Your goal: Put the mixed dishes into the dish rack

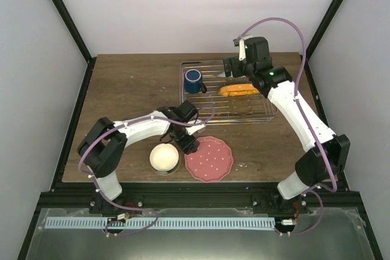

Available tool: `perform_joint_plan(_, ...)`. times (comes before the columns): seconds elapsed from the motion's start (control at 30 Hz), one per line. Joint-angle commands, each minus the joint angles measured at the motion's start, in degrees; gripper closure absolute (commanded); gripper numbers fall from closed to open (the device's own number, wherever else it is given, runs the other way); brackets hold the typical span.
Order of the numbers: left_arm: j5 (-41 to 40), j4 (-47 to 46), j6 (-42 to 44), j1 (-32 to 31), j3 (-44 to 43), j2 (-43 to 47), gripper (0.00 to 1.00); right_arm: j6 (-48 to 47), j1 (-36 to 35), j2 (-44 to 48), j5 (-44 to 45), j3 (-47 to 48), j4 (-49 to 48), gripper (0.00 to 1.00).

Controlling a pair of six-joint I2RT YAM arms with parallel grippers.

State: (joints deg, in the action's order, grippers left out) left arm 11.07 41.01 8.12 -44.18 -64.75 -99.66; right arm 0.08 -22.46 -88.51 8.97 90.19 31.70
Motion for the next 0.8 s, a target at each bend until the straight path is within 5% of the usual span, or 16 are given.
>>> perform_joint_plan(0.0, 2.5, -3.0, 1.0, -0.5, 0.3, -3.0, 0.19, 0.0, 0.1, 1.7, 0.4, 1.4, 1.0, 0.0)
perform_joint_plan(0.23, 2.4, -3.9, 1.2, -1.2, 0.2, -5.6, 0.3, -1.2, 0.1, 2.4, 0.8, 0.3, -0.3, 0.0)
perform_joint_plan(0.63, 2.7, -3.4, 1.5, -1.3, -0.9, -7.0, 0.89, -2.7, 0.1, 1.8, 0.9, -0.1, -1.5, 0.0)
perform_joint_plan(0.77, 2.5, -2.7, 2.2, -1.3, -1.5, -7.2, 1.0, -3.2, 0.1, 1.5, 1.0, -0.2, -1.8, 0.0)
